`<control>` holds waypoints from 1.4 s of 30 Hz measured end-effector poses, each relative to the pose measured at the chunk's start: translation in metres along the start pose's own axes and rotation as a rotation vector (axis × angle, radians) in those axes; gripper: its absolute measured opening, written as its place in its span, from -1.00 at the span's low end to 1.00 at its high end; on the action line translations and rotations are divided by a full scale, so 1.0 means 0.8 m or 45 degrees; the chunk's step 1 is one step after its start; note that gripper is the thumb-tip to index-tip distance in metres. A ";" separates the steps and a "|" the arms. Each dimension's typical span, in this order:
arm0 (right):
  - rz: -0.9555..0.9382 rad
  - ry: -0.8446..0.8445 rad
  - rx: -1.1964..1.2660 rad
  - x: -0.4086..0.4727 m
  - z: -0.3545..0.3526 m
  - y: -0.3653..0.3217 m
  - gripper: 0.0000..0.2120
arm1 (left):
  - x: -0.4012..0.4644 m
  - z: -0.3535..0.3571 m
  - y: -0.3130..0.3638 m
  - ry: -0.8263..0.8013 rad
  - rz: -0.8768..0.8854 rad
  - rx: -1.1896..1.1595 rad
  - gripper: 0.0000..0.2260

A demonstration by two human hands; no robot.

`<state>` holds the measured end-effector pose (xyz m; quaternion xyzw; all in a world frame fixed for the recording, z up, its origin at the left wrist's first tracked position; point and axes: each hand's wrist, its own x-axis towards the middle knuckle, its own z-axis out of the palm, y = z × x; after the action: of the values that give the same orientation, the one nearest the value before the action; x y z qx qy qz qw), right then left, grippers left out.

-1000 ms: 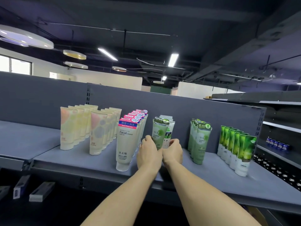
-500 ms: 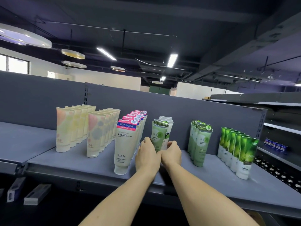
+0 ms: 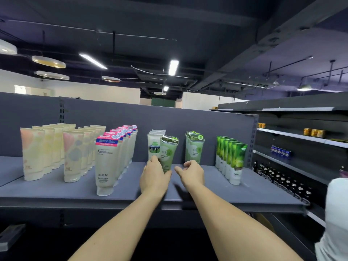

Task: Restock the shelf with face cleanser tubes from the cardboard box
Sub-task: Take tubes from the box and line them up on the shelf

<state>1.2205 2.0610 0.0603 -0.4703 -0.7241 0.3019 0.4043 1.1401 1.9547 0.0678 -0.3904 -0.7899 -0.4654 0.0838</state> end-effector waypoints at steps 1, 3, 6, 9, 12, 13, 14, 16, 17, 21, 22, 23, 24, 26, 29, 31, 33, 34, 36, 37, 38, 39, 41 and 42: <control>0.008 0.007 -0.005 0.000 -0.009 0.005 -0.67 | -0.004 0.005 0.008 -0.008 0.009 -0.002 -0.58; 0.017 0.024 -0.015 0.001 -0.026 0.017 -0.69 | -0.010 0.017 0.025 -0.031 0.023 0.001 -0.59; 0.017 0.038 -0.085 0.003 -0.046 0.032 -0.72 | -0.015 0.040 0.050 -0.074 0.067 -0.002 -0.59; 0.030 0.027 -0.145 0.009 -0.061 0.044 -0.80 | -0.017 0.063 0.069 -0.102 0.044 -0.028 -0.57; 0.044 0.045 -0.164 0.020 -0.075 0.055 -0.81 | -0.014 0.084 0.082 -0.129 0.001 -0.058 -0.56; 0.048 0.047 -0.165 0.024 -0.078 0.060 -0.80 | -0.012 0.091 0.086 -0.130 -0.017 -0.072 -0.56; 0.051 0.046 -0.168 0.028 -0.081 0.065 -0.80 | -0.010 0.096 0.088 -0.127 -0.037 -0.092 -0.56; 0.059 0.033 -0.176 0.036 -0.086 0.074 -0.80 | -0.005 0.107 0.092 -0.125 -0.063 -0.123 -0.56; 0.060 0.025 -0.176 0.039 -0.087 0.079 -0.80 | -0.002 0.111 0.093 -0.126 -0.069 -0.128 -0.56; 0.062 0.027 -0.166 0.051 -0.084 0.087 -0.80 | 0.010 0.126 0.097 -0.128 -0.092 -0.136 -0.55; 0.061 0.031 -0.156 0.053 -0.082 0.087 -0.80 | 0.011 0.129 0.099 -0.127 -0.094 -0.133 -0.54; 0.056 0.033 -0.145 0.054 -0.080 0.087 -0.80 | 0.011 0.132 0.100 -0.125 -0.094 -0.124 -0.53; 0.053 0.035 -0.134 0.055 -0.079 0.087 -0.81 | 0.011 0.135 0.102 -0.121 -0.089 -0.112 -0.53; 0.051 0.033 -0.126 0.056 -0.079 0.090 -0.81 | 0.010 0.139 0.104 -0.109 -0.075 -0.096 -0.54; 0.046 0.008 -0.133 0.055 -0.081 0.092 -0.78 | 0.008 0.139 0.104 -0.103 -0.071 -0.097 -0.57; 0.044 -0.005 -0.121 0.053 -0.083 0.090 -0.79 | 0.006 0.137 0.105 -0.100 -0.079 -0.105 -0.60; 0.031 -0.015 -0.113 0.048 -0.085 0.087 -0.79 | 0.004 0.135 0.107 -0.099 -0.089 -0.098 -0.62; 0.024 -0.021 -0.112 0.044 -0.087 0.086 -0.80 | 0.003 0.135 0.107 -0.102 -0.091 -0.094 -0.62; 0.010 -0.033 -0.101 0.037 -0.092 0.085 -0.80 | 0.000 0.132 0.104 -0.112 -0.096 -0.084 -0.56; 0.007 -0.038 -0.094 0.034 -0.095 0.086 -0.80 | -0.002 0.130 0.102 -0.113 -0.096 -0.075 -0.51; 0.006 -0.043 -0.093 0.030 -0.099 0.086 -0.80 | -0.004 0.126 0.101 -0.107 -0.089 -0.061 -0.48; 0.004 -0.049 -0.095 0.026 -0.103 0.086 -0.79 | -0.006 0.123 0.098 -0.097 -0.075 -0.039 -0.47; -0.004 -0.062 -0.086 0.018 -0.112 0.087 -0.76 | -0.012 0.113 0.095 -0.075 -0.038 0.023 -0.51; -0.013 -0.070 -0.074 0.014 -0.117 0.087 -0.73 | -0.016 0.107 0.095 -0.066 -0.017 0.053 -0.56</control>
<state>1.3293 2.1029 0.0530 -0.4697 -0.7457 0.2916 0.3718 1.2212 2.0361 0.0648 -0.3952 -0.8040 -0.4390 0.0684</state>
